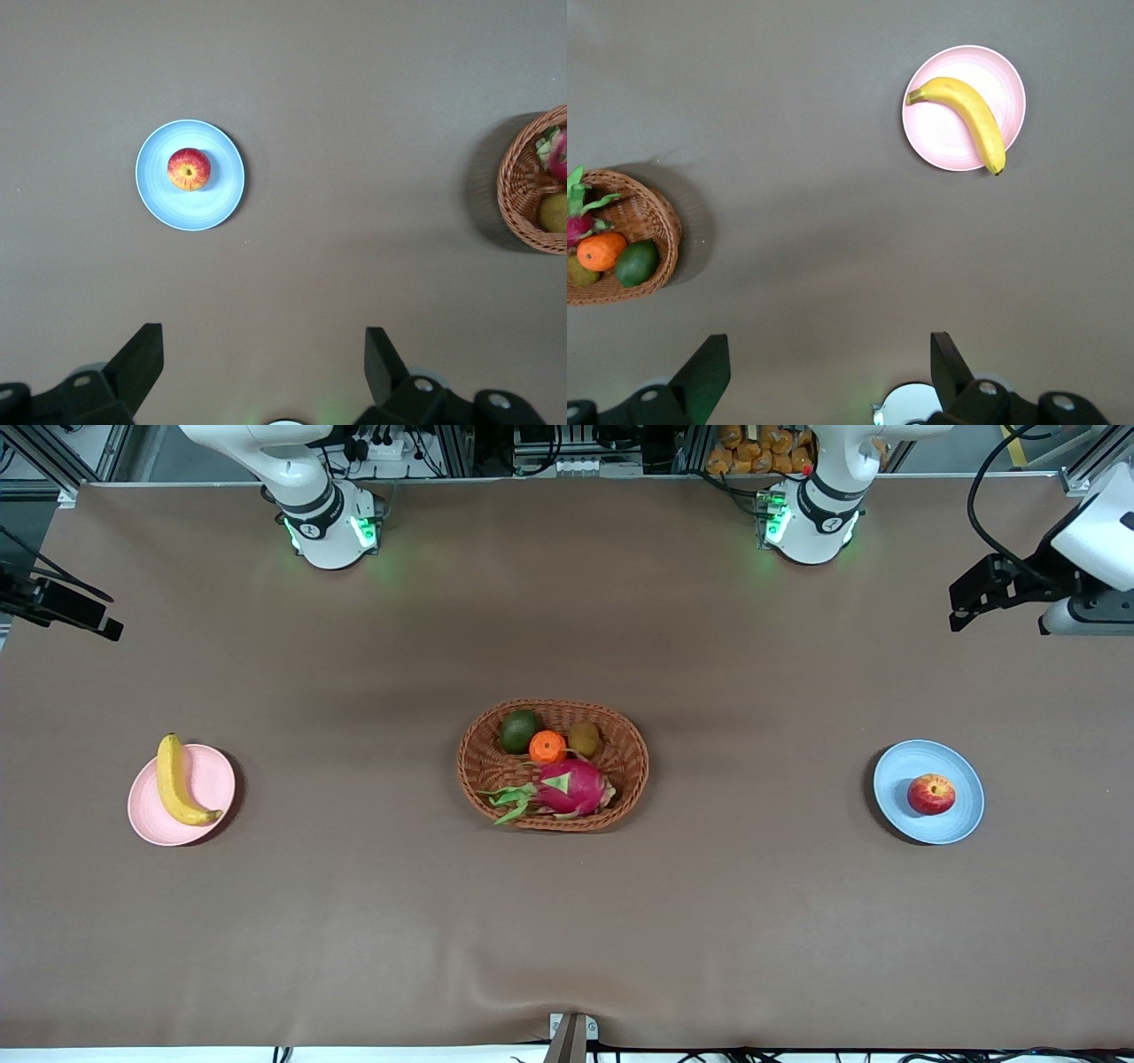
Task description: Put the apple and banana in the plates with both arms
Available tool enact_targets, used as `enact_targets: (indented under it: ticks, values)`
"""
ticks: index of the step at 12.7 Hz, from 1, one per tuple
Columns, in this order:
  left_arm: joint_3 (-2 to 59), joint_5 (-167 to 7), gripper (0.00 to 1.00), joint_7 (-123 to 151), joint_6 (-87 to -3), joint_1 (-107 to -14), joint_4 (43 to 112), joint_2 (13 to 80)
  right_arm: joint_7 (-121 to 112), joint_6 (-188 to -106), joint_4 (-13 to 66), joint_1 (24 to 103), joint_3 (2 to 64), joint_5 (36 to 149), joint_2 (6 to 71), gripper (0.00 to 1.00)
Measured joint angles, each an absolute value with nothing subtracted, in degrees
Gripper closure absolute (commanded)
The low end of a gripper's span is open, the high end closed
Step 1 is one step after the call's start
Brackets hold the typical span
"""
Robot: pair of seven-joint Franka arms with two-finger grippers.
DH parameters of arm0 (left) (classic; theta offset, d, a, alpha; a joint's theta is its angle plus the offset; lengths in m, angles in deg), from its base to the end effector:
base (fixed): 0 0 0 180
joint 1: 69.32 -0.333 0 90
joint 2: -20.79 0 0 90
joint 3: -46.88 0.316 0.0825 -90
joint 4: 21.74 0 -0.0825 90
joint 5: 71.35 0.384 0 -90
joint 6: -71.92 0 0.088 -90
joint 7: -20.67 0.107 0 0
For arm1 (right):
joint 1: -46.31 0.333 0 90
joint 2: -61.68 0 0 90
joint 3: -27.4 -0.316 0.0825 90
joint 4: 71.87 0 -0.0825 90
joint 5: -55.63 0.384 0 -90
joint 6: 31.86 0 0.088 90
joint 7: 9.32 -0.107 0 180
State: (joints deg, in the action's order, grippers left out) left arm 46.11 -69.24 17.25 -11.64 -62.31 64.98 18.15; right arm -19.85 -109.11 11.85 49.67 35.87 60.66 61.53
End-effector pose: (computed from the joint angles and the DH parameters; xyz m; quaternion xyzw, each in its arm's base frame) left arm 0.5240 -0.0675 0.6664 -0.9992 0.0360 0.0027 0.0190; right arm 0.5302 -0.0364 0.6559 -0.9891 0.1286 0.0596 0.0403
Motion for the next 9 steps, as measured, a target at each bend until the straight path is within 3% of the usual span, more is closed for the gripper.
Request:
enact_targets:
  ticks: [9]
  values:
    - [46.62,-69.29,0.00,17.05,-9.81,-64.58,66.37,16.53,-19.96,-112.00,14.34,48.14,35.28,60.64,62.61,0.00]
